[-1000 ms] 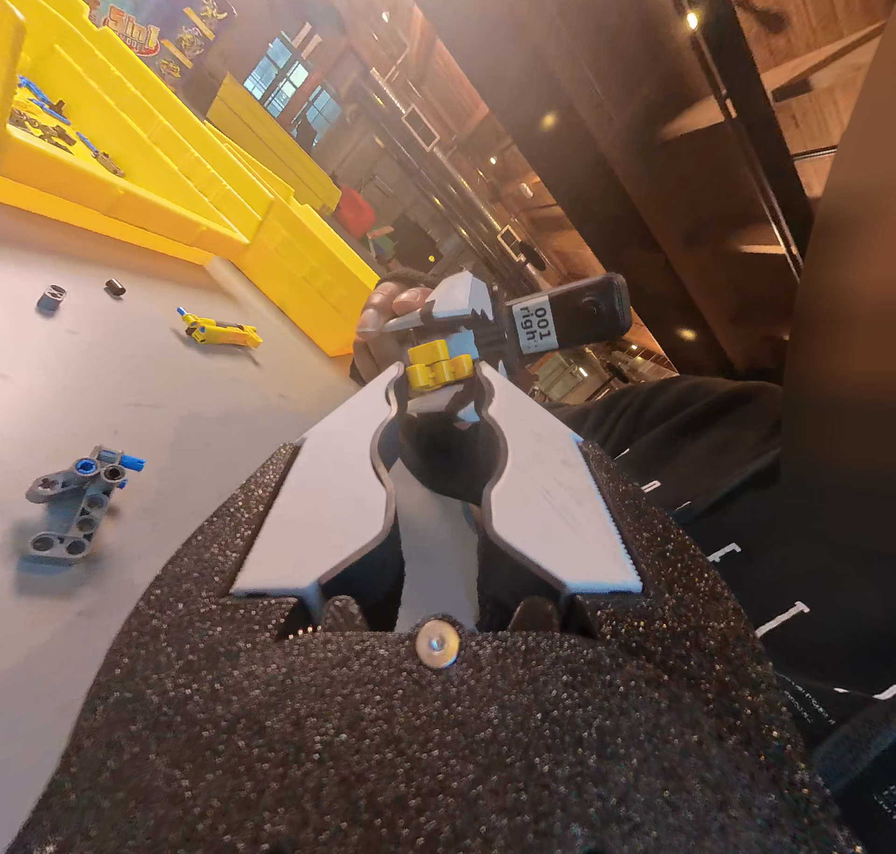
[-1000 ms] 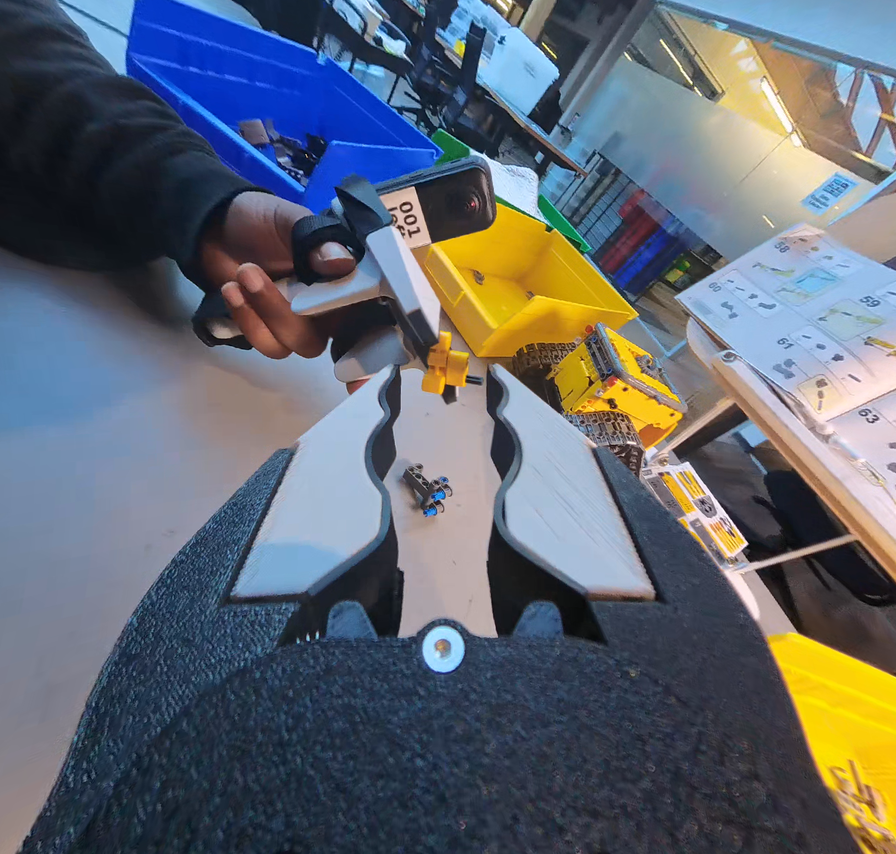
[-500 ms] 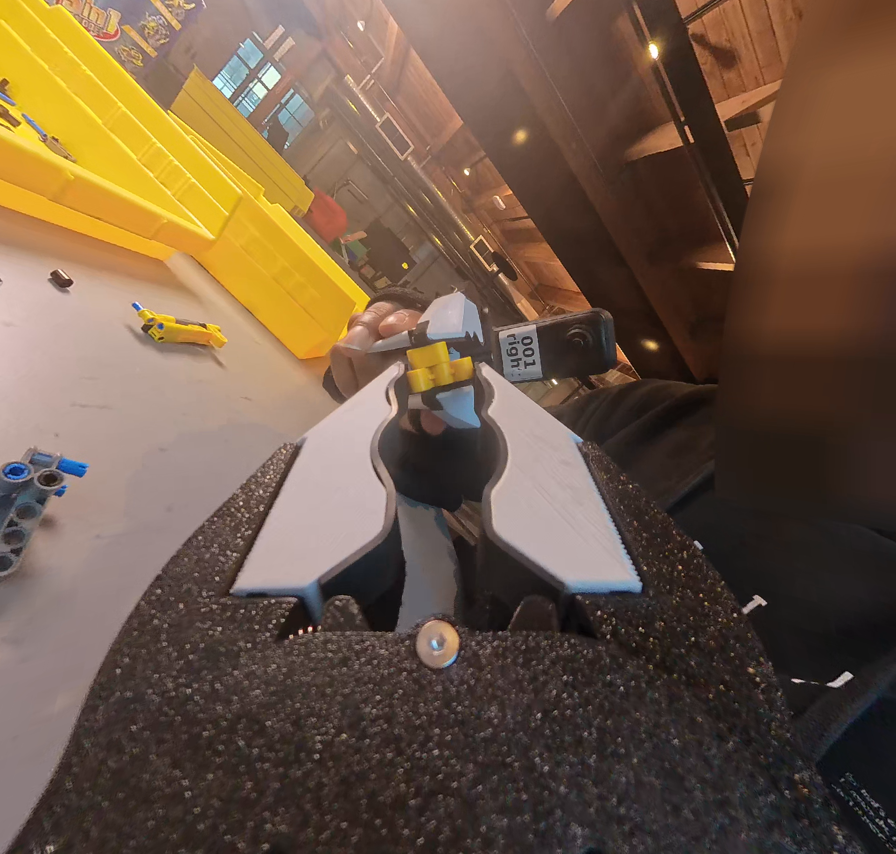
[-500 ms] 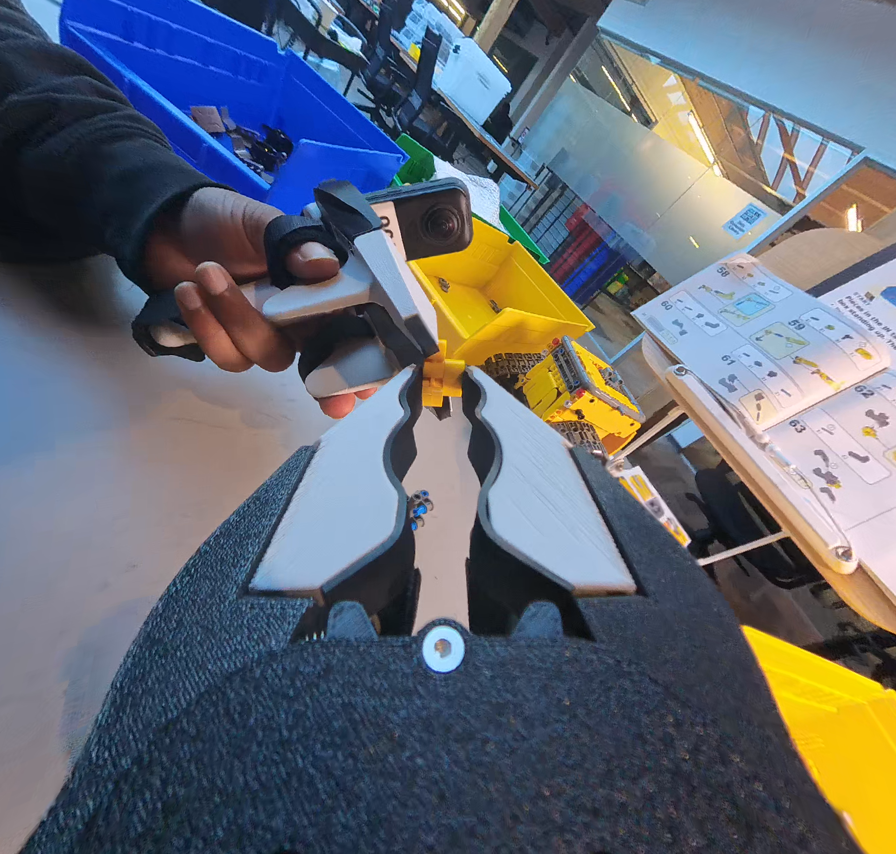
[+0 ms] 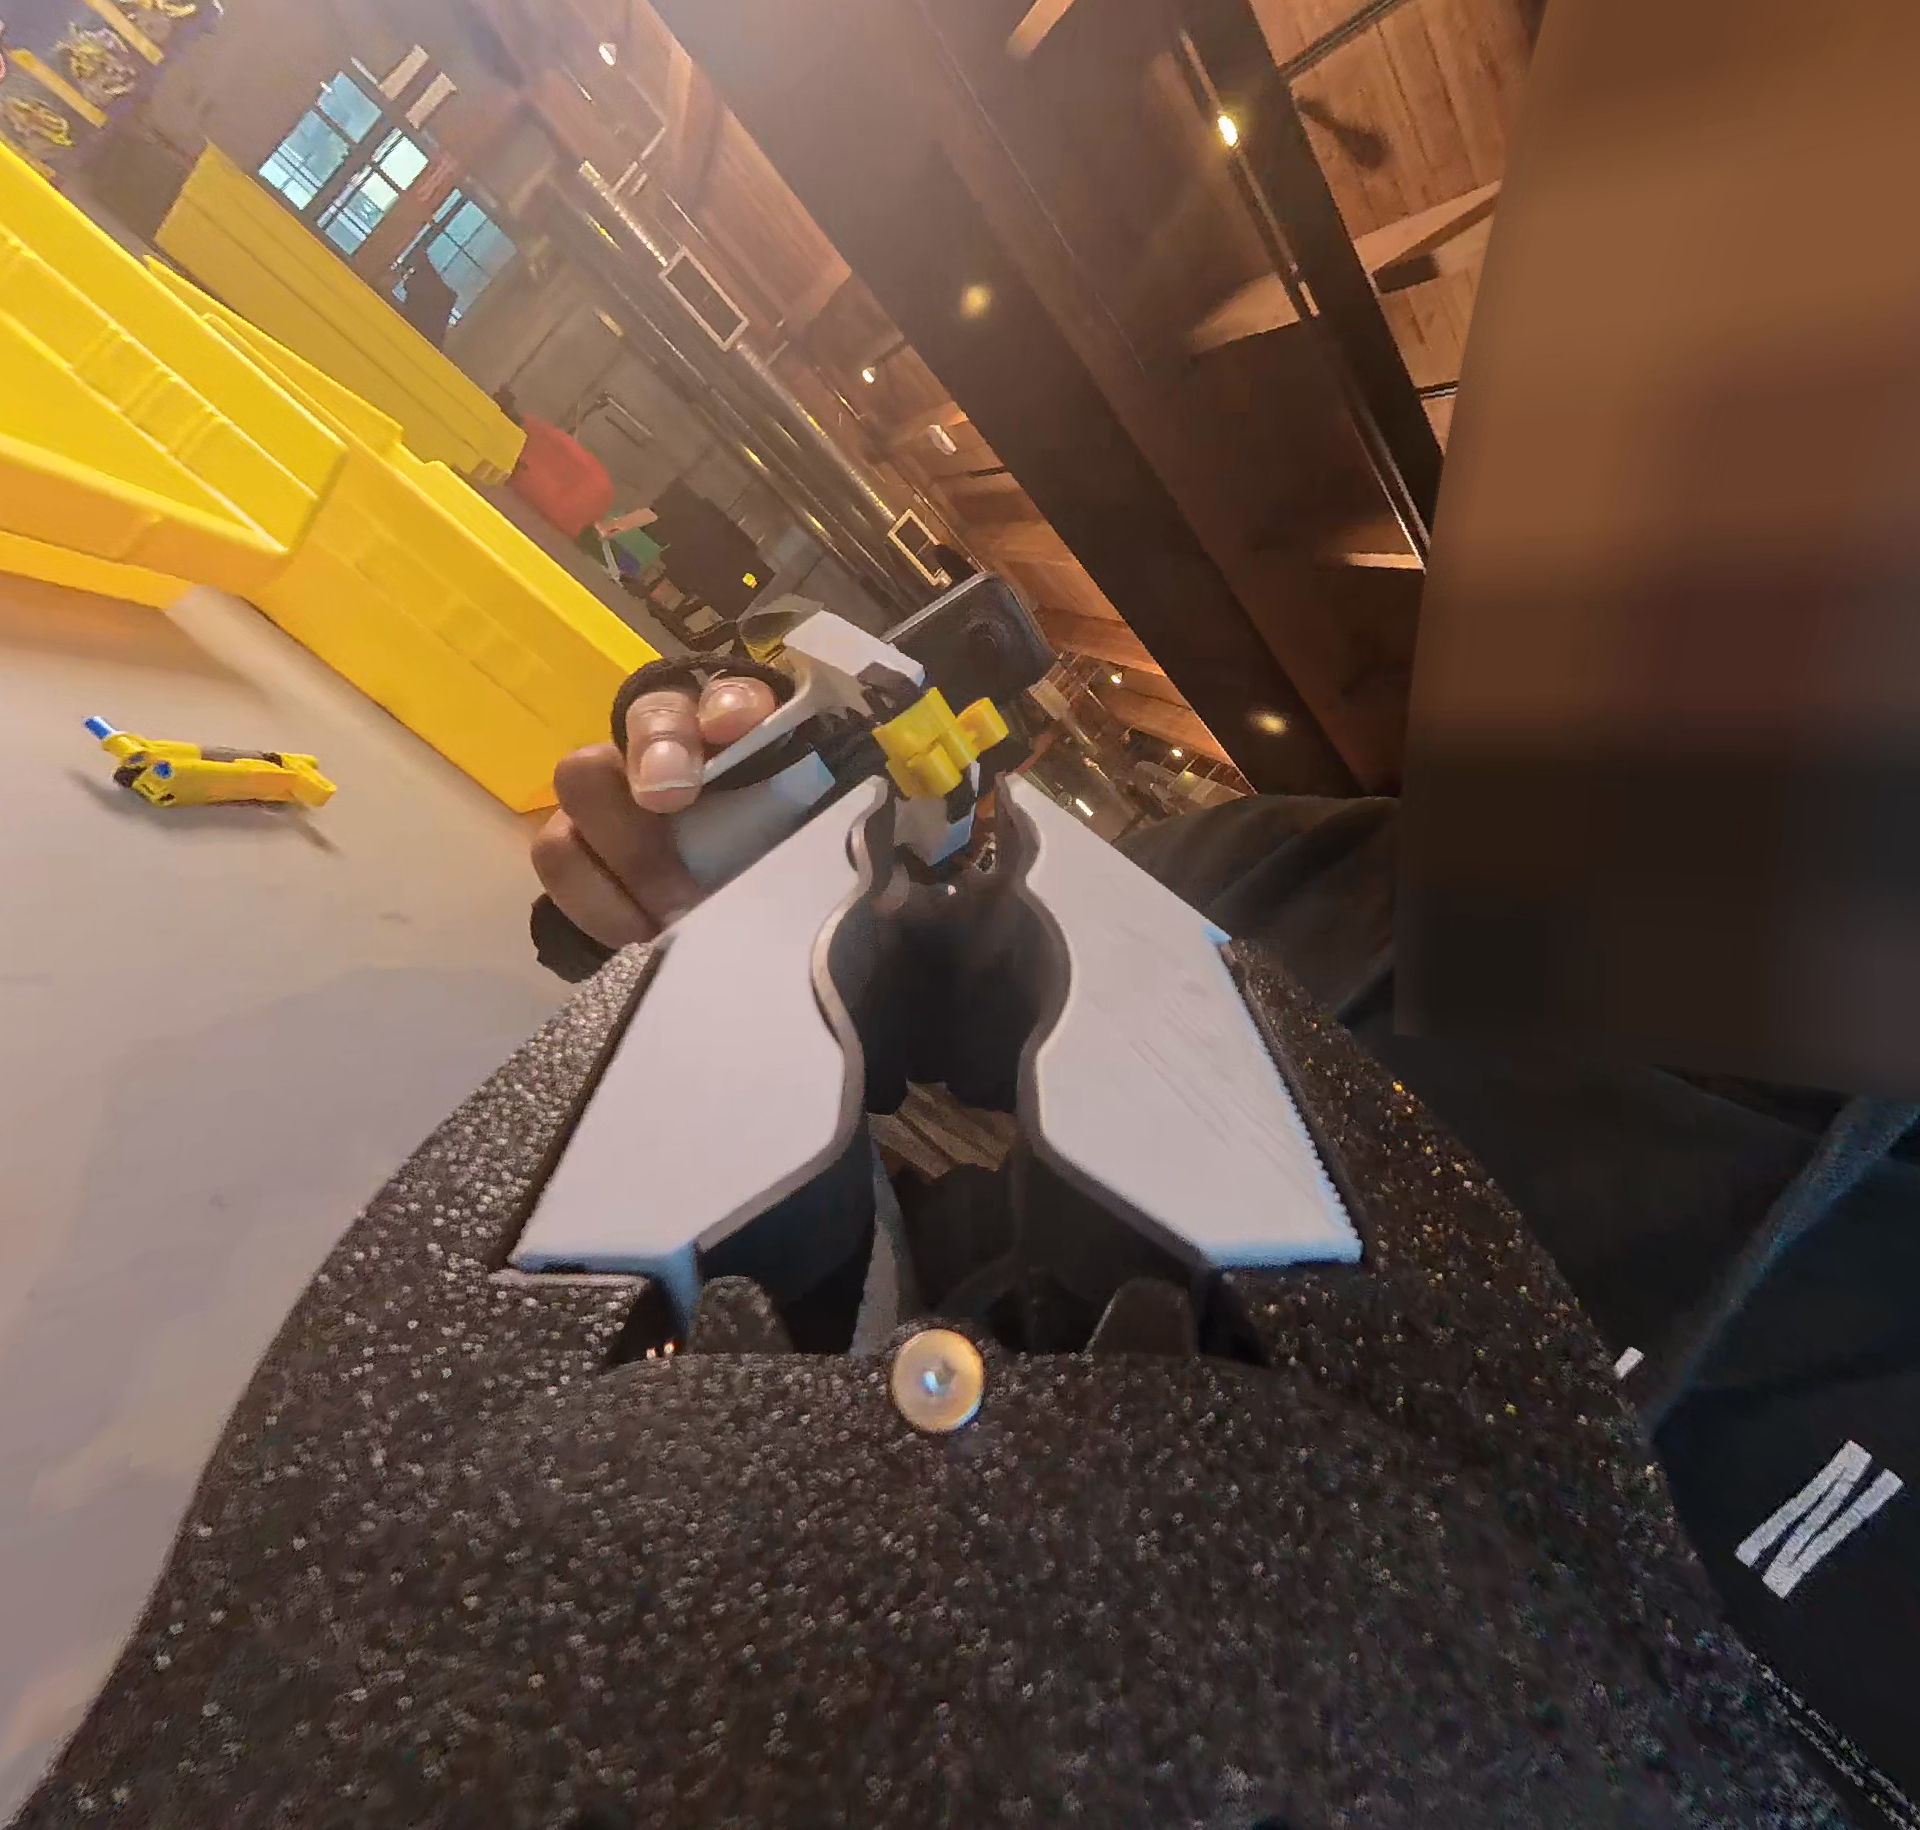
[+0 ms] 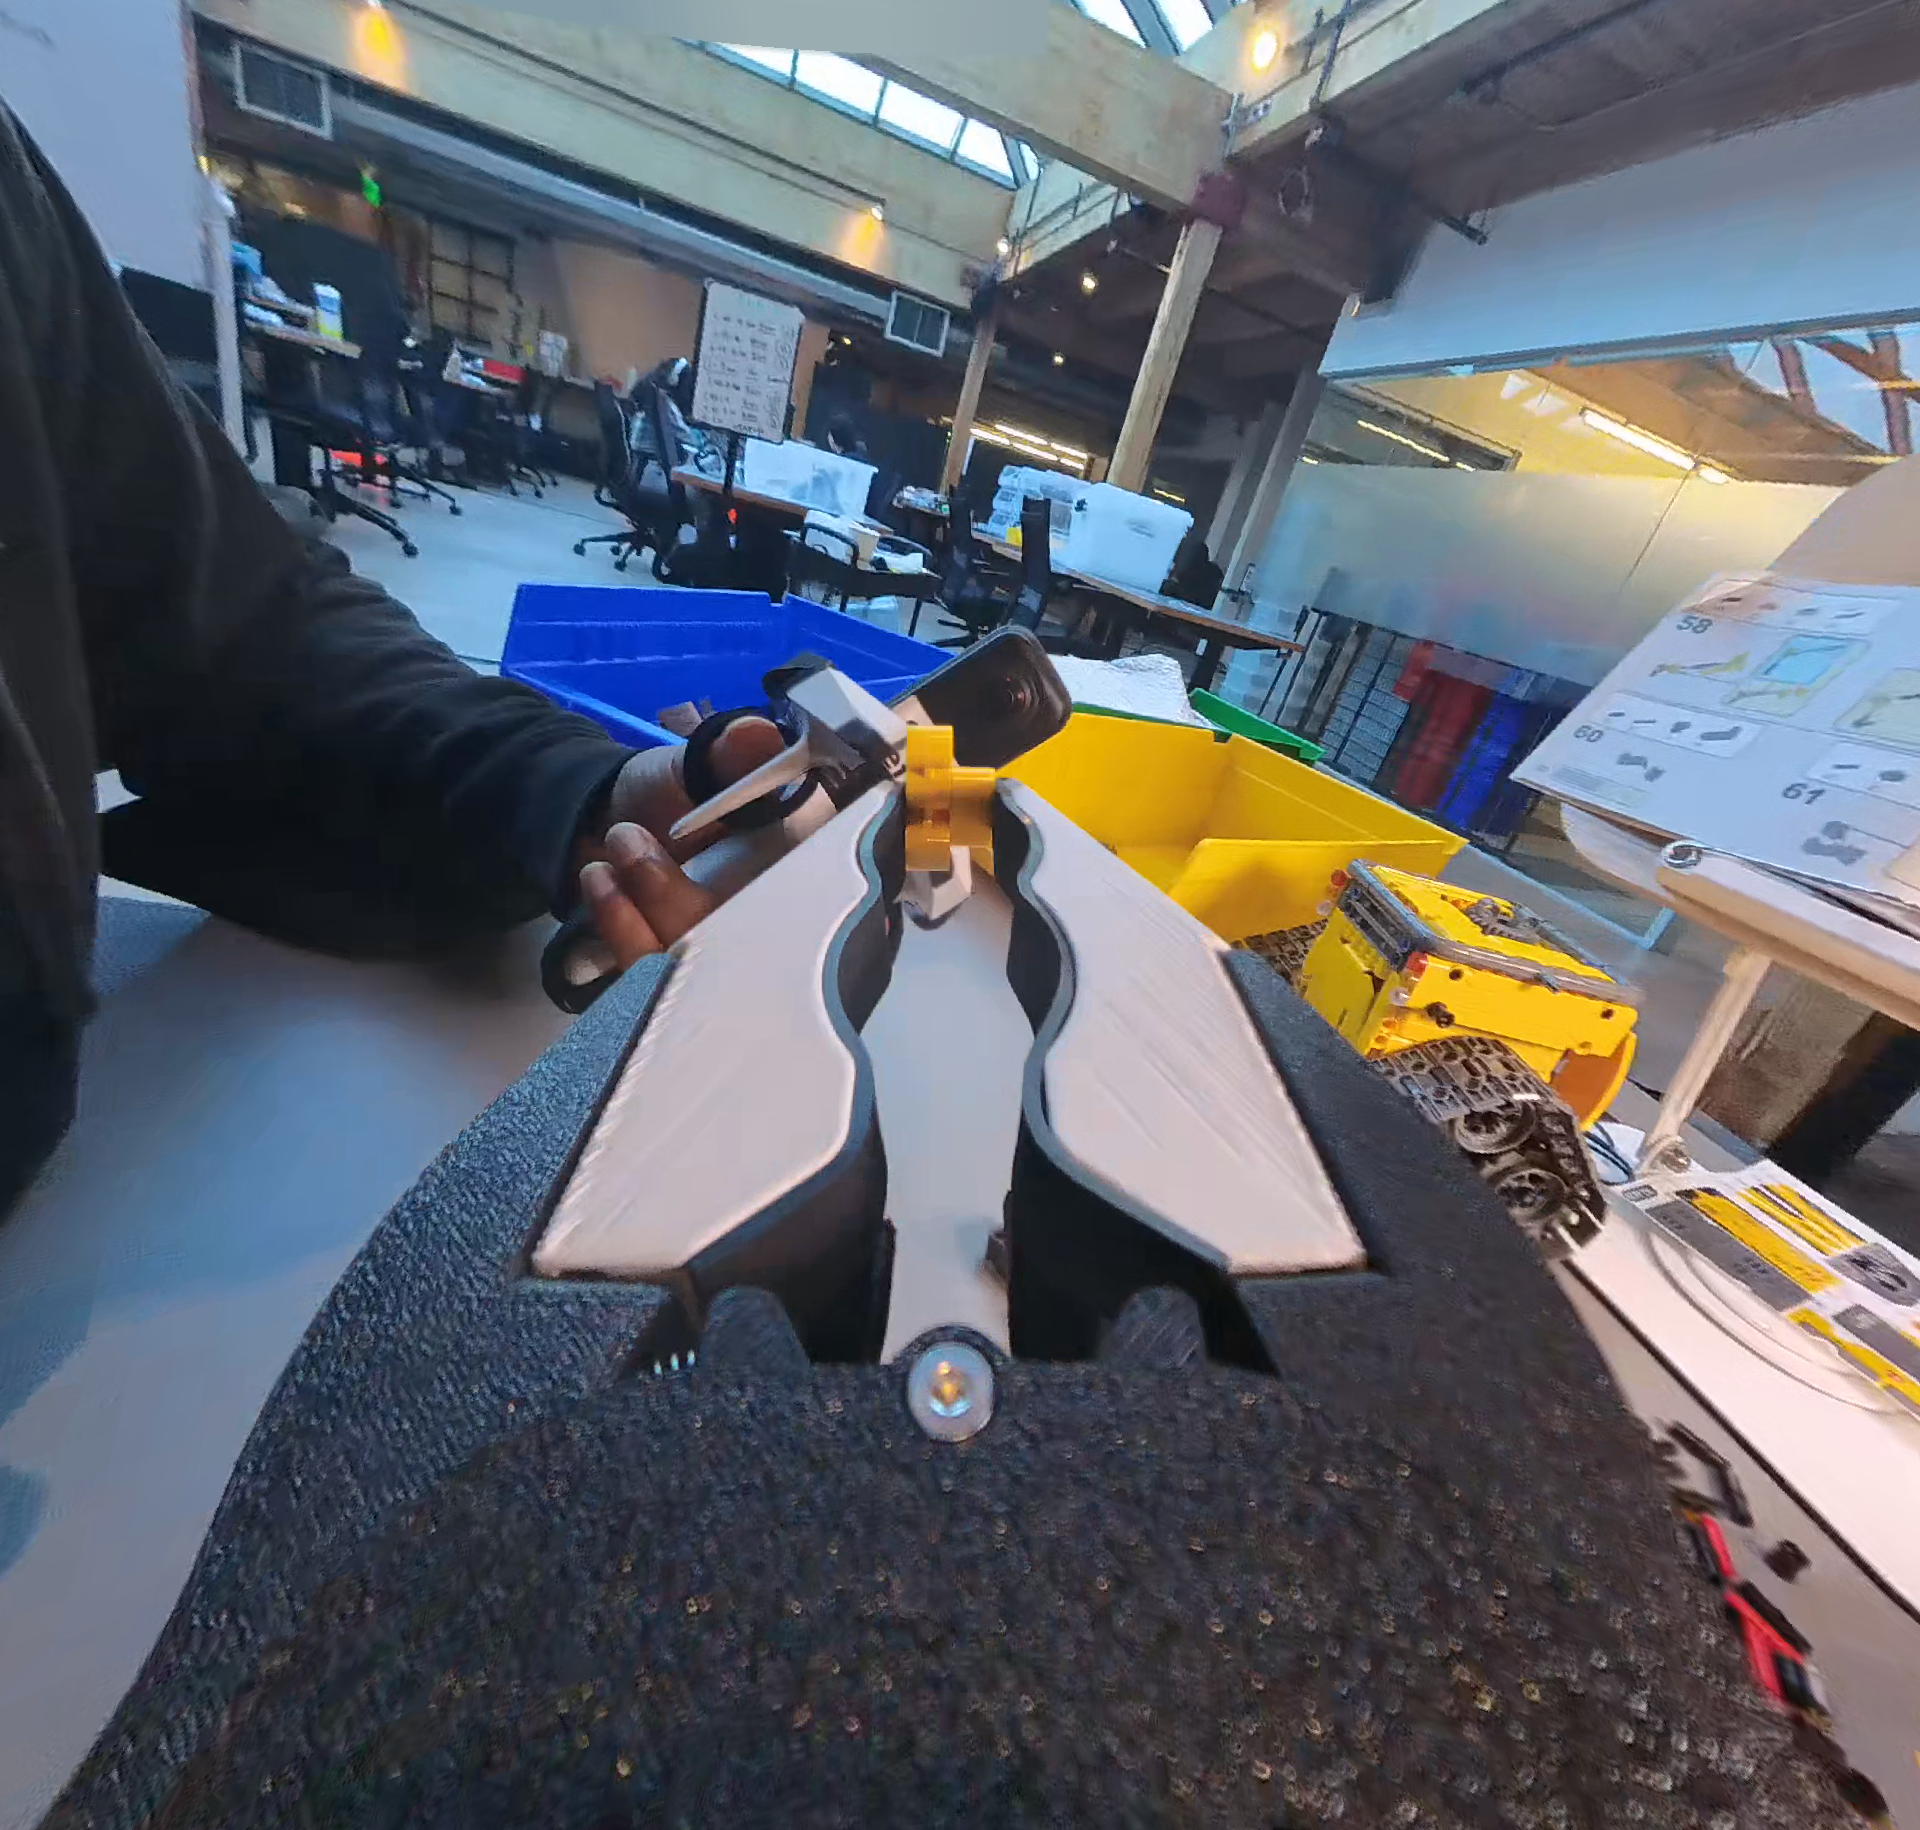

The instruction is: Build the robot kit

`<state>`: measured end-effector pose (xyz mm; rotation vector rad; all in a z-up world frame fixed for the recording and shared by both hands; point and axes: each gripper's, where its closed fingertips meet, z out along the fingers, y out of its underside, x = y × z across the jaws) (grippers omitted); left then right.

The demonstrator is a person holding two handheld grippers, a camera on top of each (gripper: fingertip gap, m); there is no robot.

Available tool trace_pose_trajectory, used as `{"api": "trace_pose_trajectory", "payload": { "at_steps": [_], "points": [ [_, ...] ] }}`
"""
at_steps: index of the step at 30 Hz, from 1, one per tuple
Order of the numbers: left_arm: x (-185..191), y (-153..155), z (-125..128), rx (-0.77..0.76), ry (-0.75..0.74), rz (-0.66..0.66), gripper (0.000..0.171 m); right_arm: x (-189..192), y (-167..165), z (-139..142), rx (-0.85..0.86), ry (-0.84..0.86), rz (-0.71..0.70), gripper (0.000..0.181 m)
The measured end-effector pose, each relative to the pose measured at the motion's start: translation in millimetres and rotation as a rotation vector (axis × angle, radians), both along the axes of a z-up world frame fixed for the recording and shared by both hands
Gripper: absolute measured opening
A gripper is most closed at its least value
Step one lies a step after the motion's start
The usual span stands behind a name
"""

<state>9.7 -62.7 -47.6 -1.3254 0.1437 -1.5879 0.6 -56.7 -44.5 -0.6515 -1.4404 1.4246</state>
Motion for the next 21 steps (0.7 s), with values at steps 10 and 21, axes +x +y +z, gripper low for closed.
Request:
{"api": "trace_pose_trajectory", "payload": {
  "at_steps": [10, 21],
  "points": [
    [-31.1, 30.3, -37.5, -0.076, 0.362, 0.371, 0.006, -15.5, 26.0, -28.2, 0.176, -0.135, -0.213, 0.024],
    [-39.2, 33.7, -29.9, 0.34, 1.156, 0.877, 0.006, -32.2, 28.4, -39.3, -0.265, -0.371, -0.165, 0.009]
  ]
}}
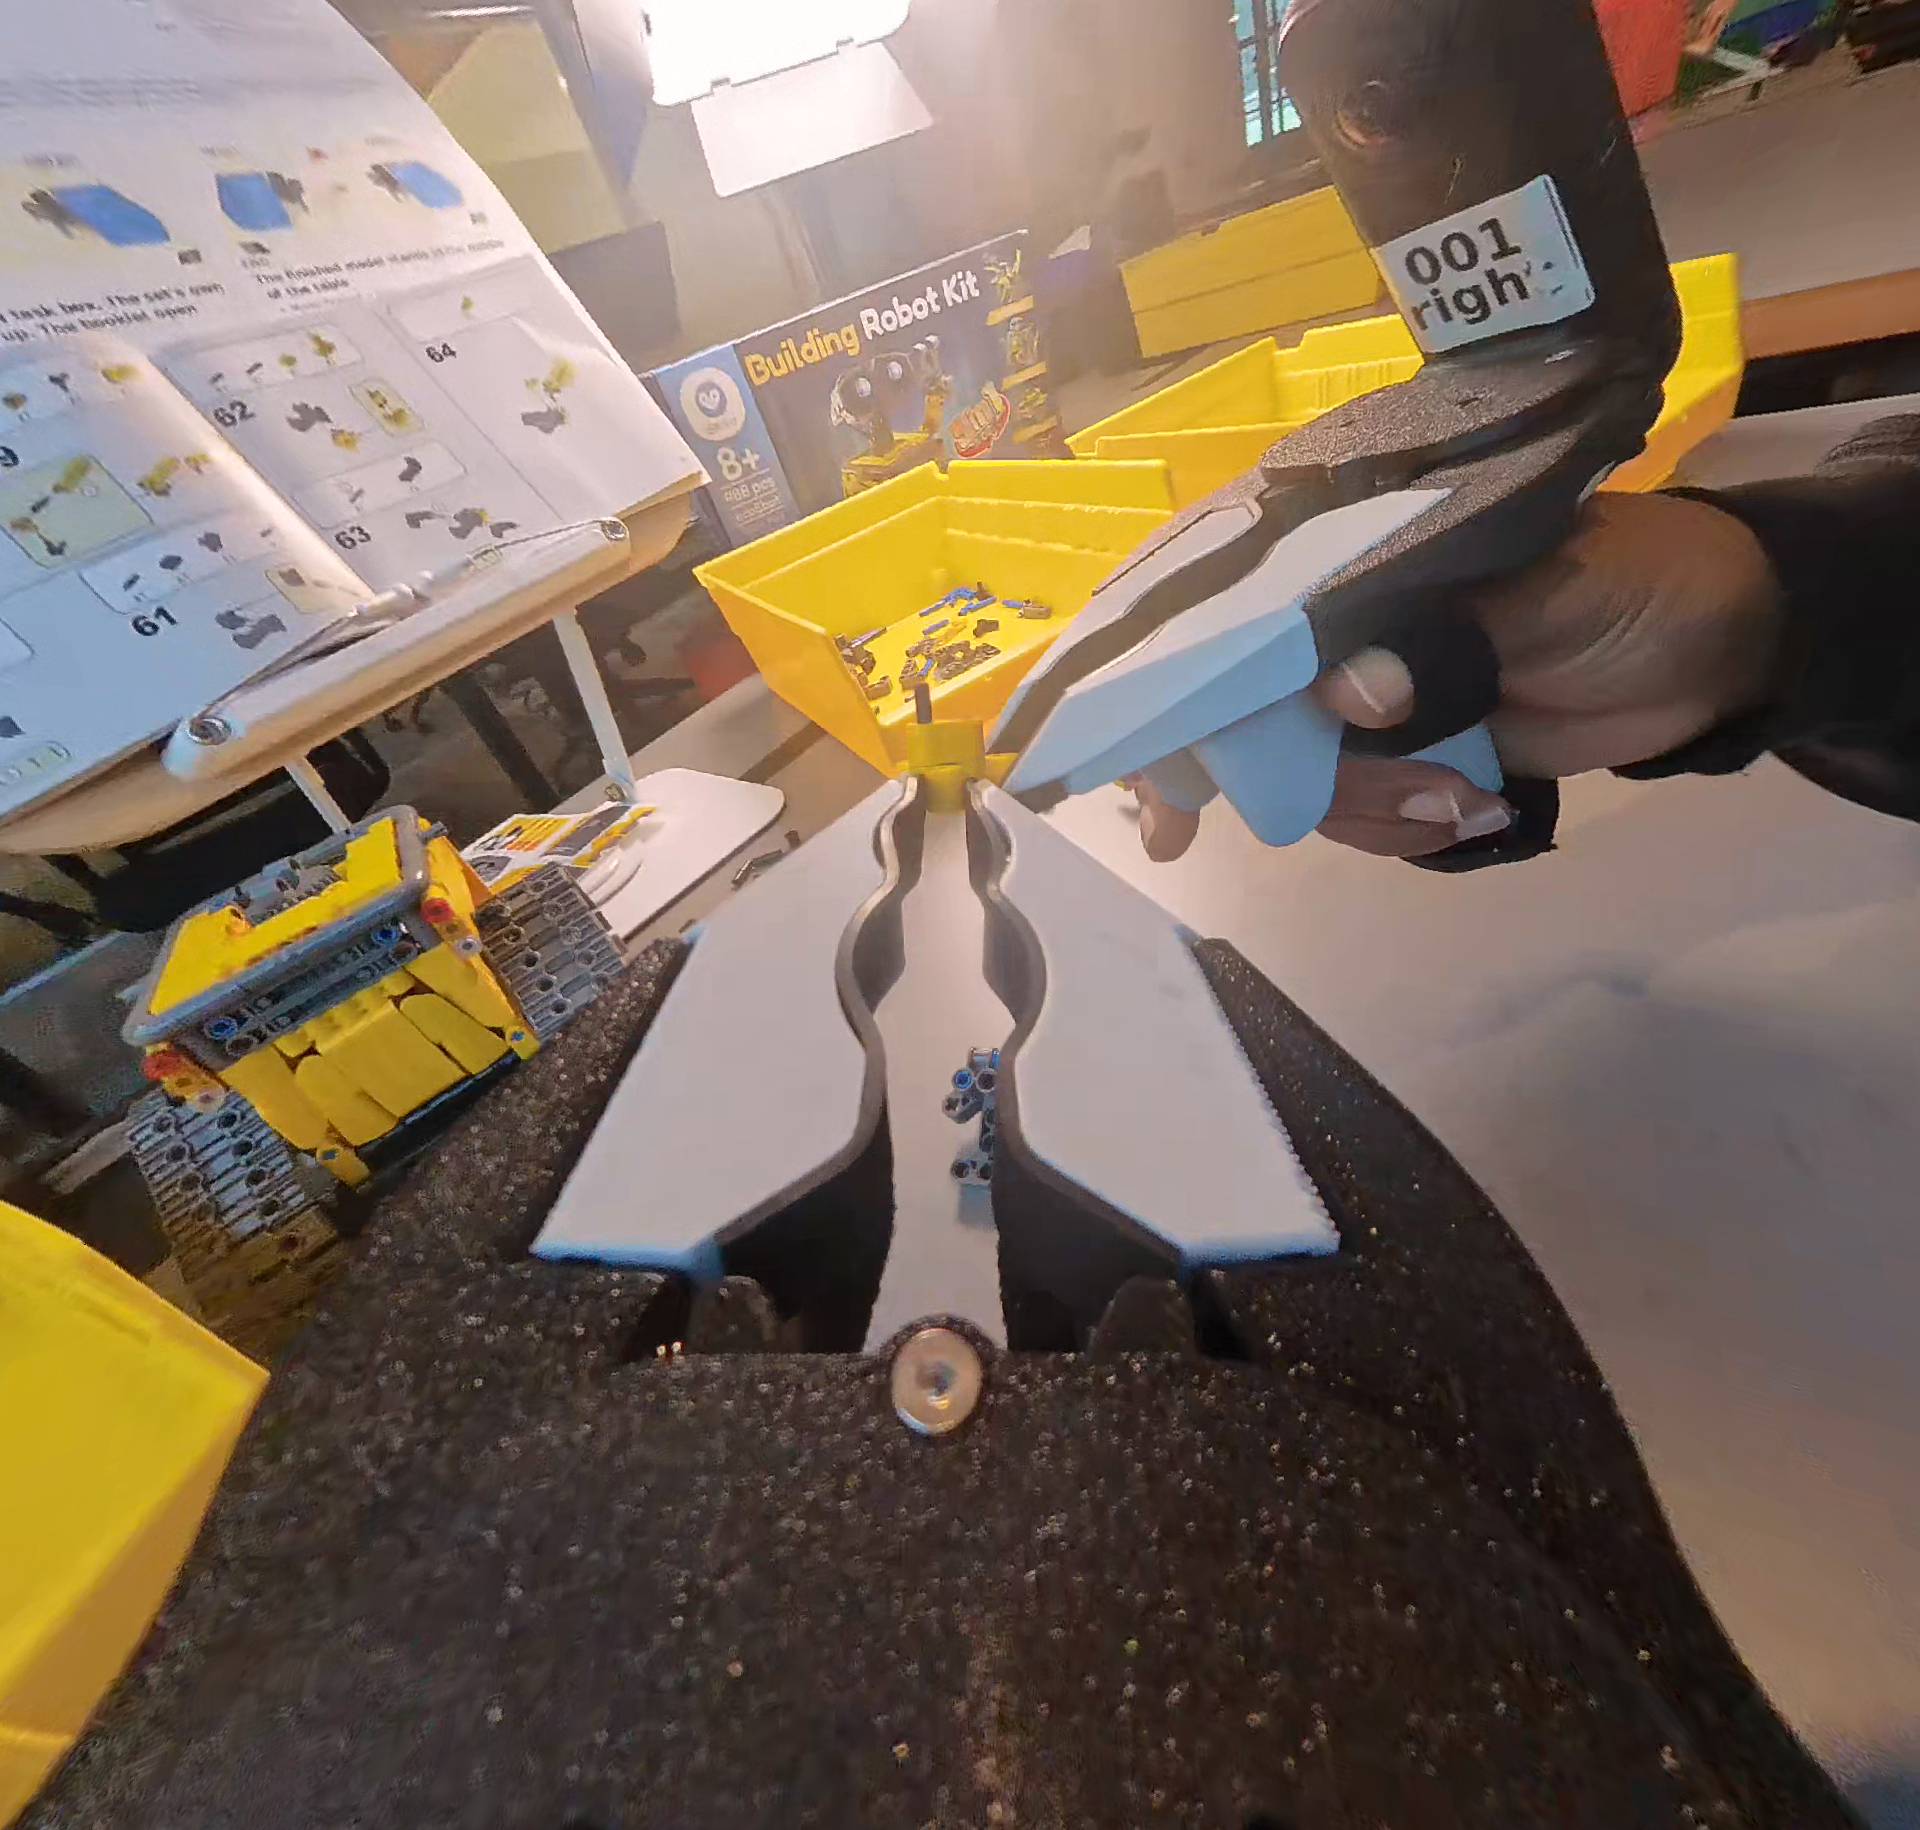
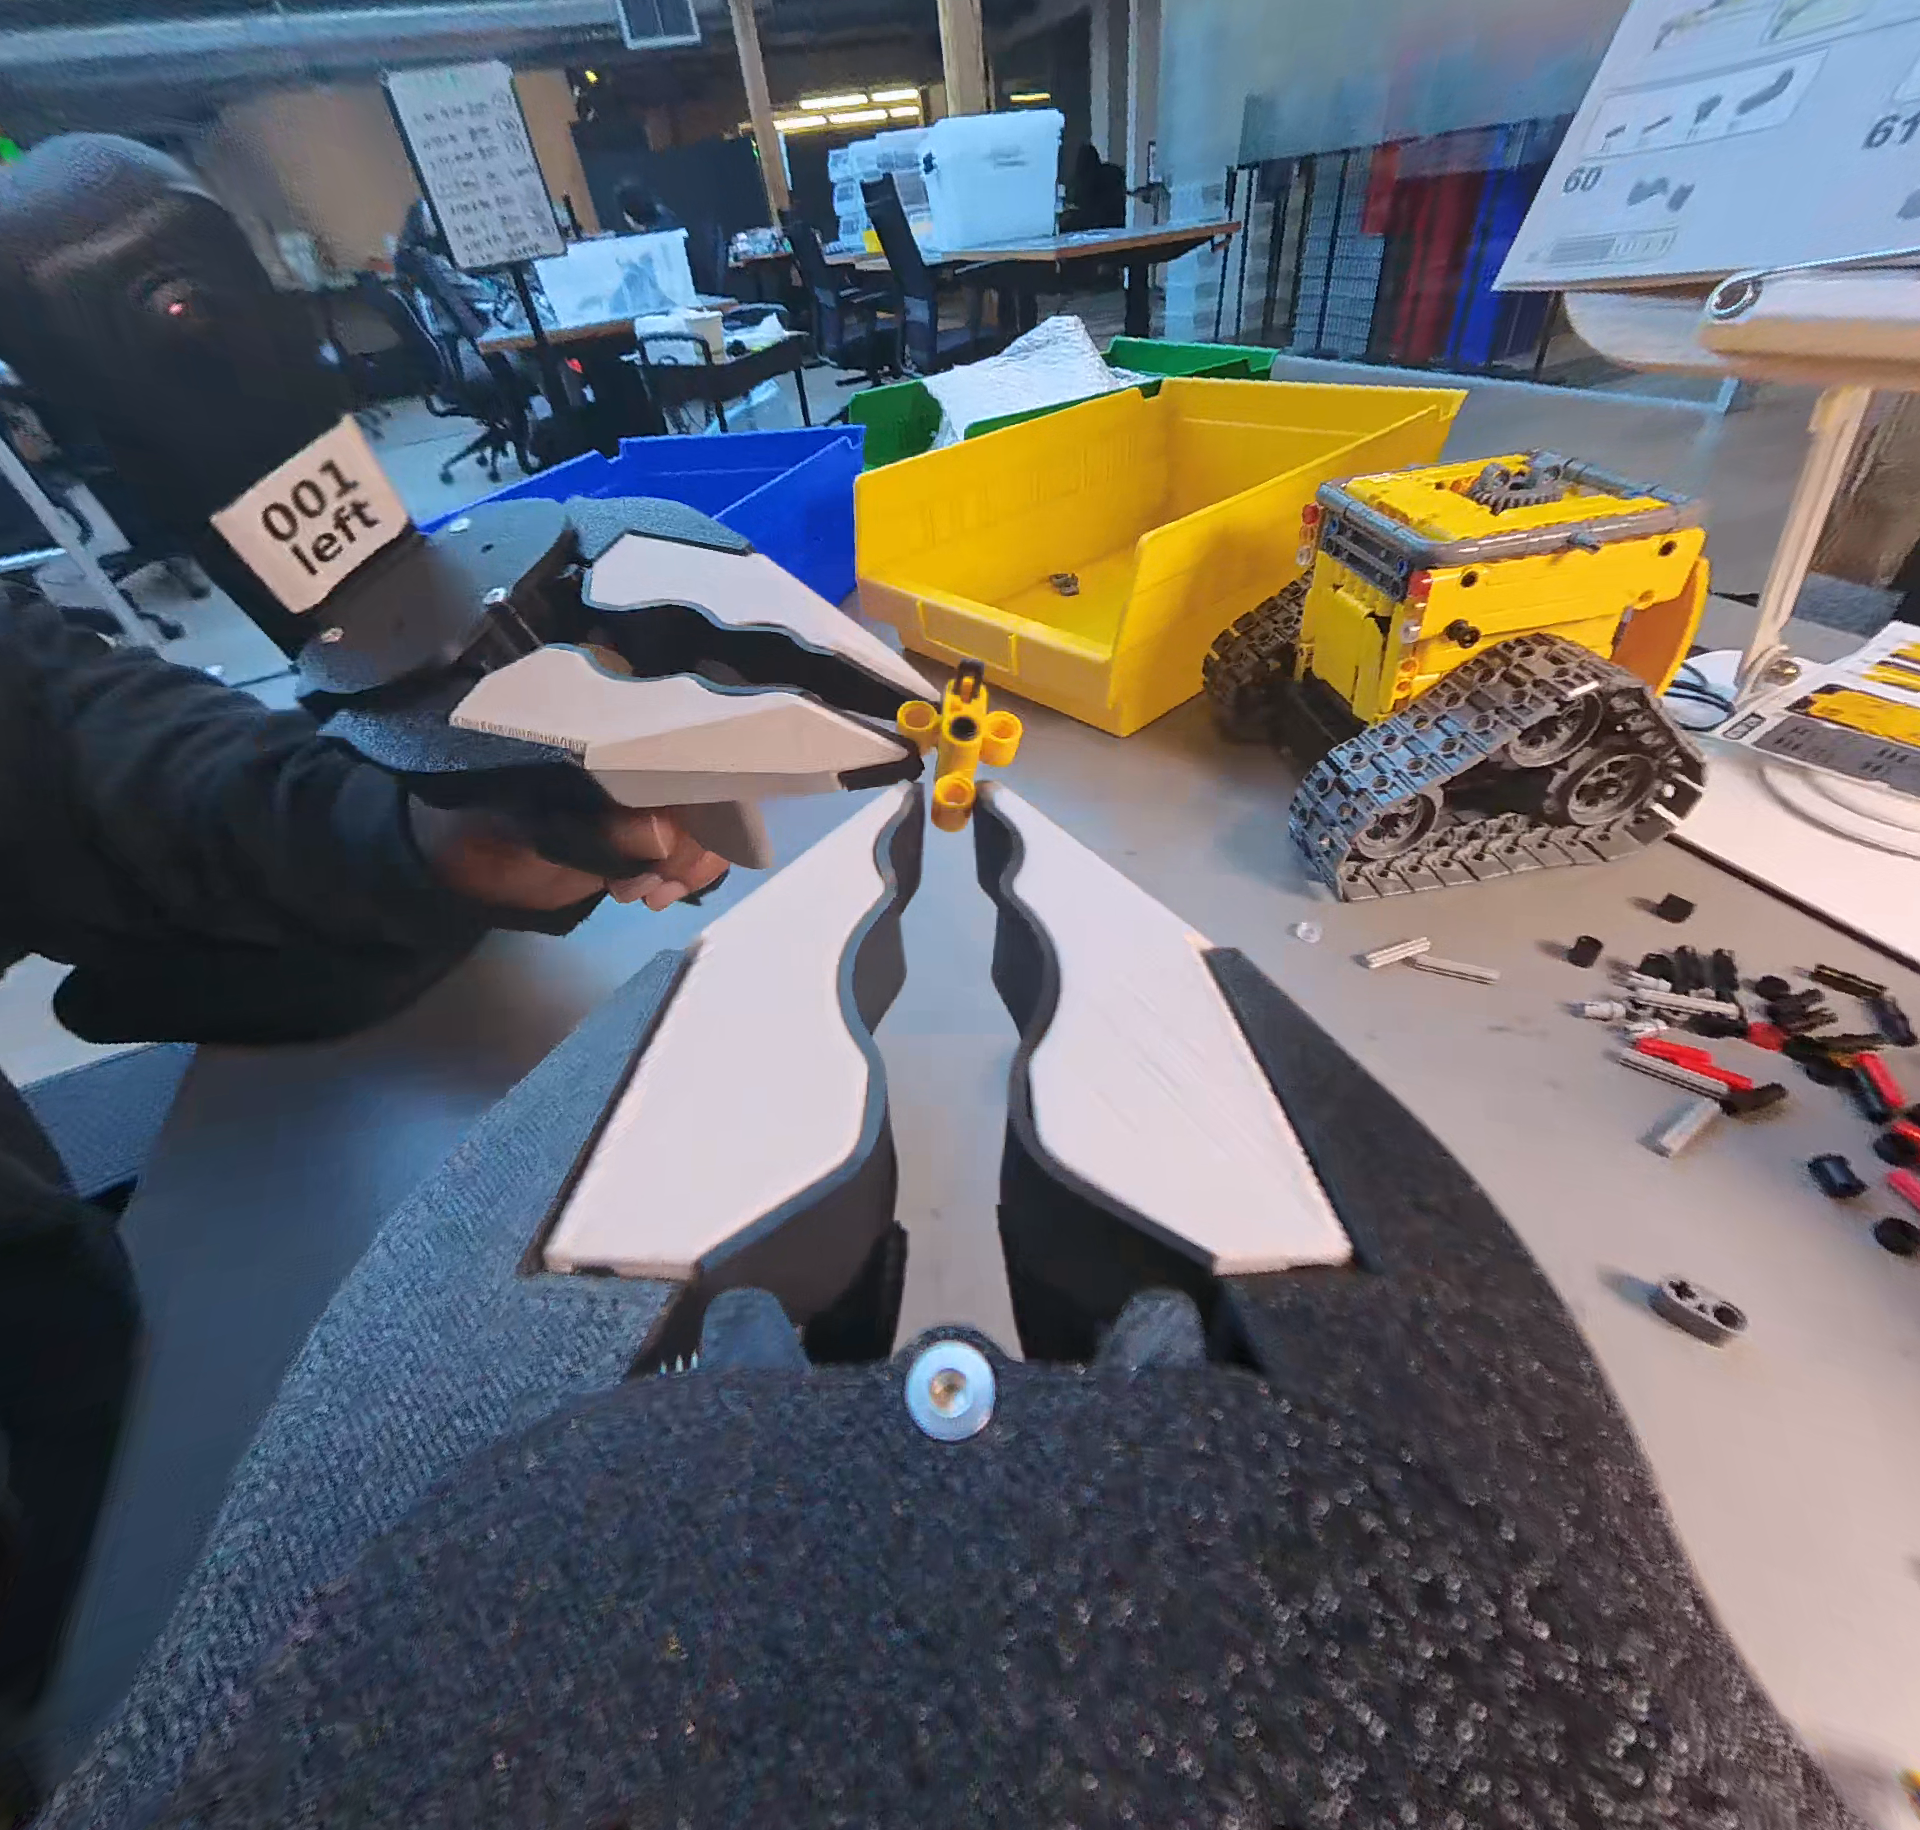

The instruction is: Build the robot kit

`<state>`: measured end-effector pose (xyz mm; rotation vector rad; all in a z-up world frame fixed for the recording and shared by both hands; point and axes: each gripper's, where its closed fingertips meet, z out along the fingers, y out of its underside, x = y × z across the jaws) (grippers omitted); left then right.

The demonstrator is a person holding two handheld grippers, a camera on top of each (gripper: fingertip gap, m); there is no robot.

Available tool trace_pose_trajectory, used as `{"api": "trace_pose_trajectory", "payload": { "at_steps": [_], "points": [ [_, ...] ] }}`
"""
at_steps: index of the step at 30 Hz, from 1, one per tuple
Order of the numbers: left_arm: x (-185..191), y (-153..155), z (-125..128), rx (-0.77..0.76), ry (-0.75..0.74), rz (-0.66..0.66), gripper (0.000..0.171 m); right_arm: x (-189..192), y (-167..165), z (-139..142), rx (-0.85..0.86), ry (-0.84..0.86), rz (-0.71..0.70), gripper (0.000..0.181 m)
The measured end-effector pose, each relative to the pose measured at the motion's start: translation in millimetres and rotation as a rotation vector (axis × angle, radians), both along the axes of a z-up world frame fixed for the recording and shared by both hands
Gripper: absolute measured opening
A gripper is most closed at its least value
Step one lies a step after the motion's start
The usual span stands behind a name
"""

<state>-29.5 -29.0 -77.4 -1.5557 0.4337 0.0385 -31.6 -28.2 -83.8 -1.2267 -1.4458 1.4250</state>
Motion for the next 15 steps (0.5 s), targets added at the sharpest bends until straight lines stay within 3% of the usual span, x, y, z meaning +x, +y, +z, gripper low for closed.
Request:
{"api": "trace_pose_trajectory", "payload": {
  "at_steps": [5, 8, 9, 14, 15],
  "points": [
    [11.8, -2.6, 1.5, 0.021, 0.043, -0.064, 0.008, 11.7, -0.8, 3.4, 0.045, 0.02, 0.104, 0.007],
    [27.1, -10.8, -4.2, -0.059, -0.102, -0.255, 0.047, 29.5, -2.5, 2.8, 0.202, 0.072, 0.229, 0.007],
    [31.1, -13.6, -7.6, -0.099, -0.144, -0.313, 0.051, 36.0, -6.1, 0.8, 0.224, 0.078, 0.281, 0.007],
    [49.0, -25.5, -18.5, -0.181, -0.166, -0.485, 0.042, 49.9, -24.6, -13.4, 0.29, 0.042, 0.419, 0.007],
    [50.8, -26.1, -21.0, -0.187, -0.153, -0.49, 0.034, 50.9, -27.7, -16.7, 0.301, 0.032, 0.437, 0.007]
  ]
}}
